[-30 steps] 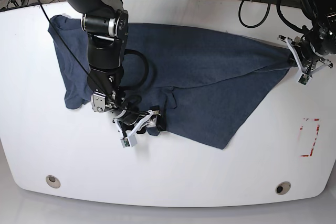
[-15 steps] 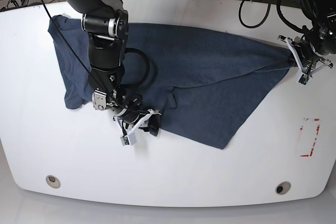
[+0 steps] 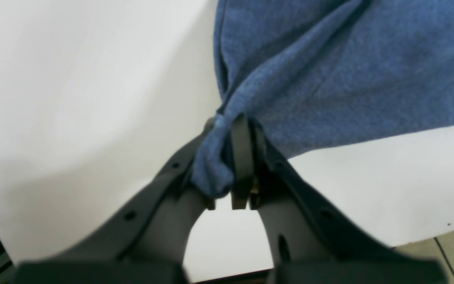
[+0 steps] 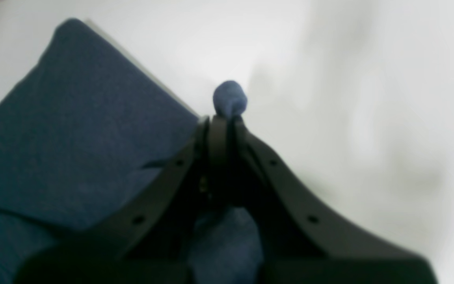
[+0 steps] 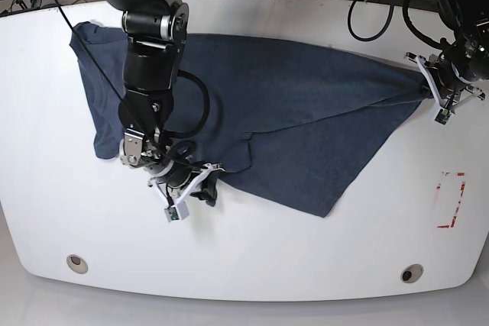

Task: Fold the T-shirt properly
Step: 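Drag the held fabric with the right gripper toward the shirt's middle, then lift the shirt with both grippers and swing it up again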

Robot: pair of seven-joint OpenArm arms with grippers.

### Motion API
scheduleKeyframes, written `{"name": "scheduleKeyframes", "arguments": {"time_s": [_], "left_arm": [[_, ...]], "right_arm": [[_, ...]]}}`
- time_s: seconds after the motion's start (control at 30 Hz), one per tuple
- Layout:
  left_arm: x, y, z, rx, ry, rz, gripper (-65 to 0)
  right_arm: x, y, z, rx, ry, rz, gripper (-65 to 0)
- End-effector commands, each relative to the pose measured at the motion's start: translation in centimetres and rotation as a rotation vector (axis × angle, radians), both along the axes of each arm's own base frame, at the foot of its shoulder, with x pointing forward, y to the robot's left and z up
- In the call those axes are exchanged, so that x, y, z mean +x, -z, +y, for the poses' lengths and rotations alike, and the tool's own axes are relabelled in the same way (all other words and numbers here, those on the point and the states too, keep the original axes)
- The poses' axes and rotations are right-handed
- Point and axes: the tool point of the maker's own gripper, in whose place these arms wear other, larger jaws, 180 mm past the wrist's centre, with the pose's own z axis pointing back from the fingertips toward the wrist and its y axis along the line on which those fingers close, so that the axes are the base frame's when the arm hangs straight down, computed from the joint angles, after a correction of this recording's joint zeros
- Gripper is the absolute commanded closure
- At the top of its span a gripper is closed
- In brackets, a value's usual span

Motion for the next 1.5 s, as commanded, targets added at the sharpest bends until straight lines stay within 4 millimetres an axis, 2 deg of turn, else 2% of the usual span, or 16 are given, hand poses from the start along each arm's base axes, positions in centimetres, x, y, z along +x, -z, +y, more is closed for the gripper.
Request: {"name": "scheduleKeyframes", "arguments": {"time_s": [0.0,0.1,0.23,0.33,0.43,0.6,0.67,0.83,1.0,1.3,1.43,1.47], "left_arm": [[1.5,-1.9,0.0,0.007,0.014,-0.067,0.0],[2.5,-3.1,0.2,0.028,0.012,-0.097,0.0],[3.4,-4.4,-0.2,0.038,0.01,-0.123,0.0],[4.5,-5.2,-0.9,0.019,-0.003,-0.154,0.0],[5.4,-6.0,-1.3,0.008,-0.006,-0.18,0.0],[7.4,-8.0,-1.8,-0.004,-0.001,-0.249,0.0],[8.7,-9.0,-2.7,-0.031,0.003,-0.291,0.0],[11.3,-12.1,-4.4,-0.075,0.017,-0.396,0.0],[14.6,-17.0,-5.6,-0.128,0.031,-0.544,0.0],[18.8,-25.1,-8.4,-0.292,0.025,-0.776,0.0],[19.7,-28.1,-9.2,-0.325,0.039,-0.839,0.0],[19.8,-29.2,-9.3,-0.331,0.038,-0.862,0.0]], "right_arm": [[0.3,-4.5,-2.1,-0.076,0.019,-0.113,0.0],[-1.2,-6.2,-4.3,-0.17,0.037,-0.141,0.0],[-3.4,-8.1,-6.2,-0.283,0.057,-0.156,0.0],[-5.1,-9.6,-9.3,-0.356,0.12,-0.162,0.0],[-6.3,-10.0,-11.0,-0.39,0.166,-0.141,0.0],[-7.5,-12.0,-13.8,-0.448,0.23,-0.168,0.0],[-7.4,-12.4,-14.2,-0.458,0.235,-0.174,0.0],[-6.4,-15.3,-15.8,-0.509,0.256,-0.241,0.0],[-4.1,-18.9,-16.6,-0.52,0.27,-0.315,0.0],[-0.1,-26.8,-16.8,-0.592,0.248,-0.462,0.0],[1.1,-30.0,-16.5,-0.603,0.246,-0.513,0.0],[1.3,-31.4,-16.5,-0.617,0.249,-0.534,0.0]]}}
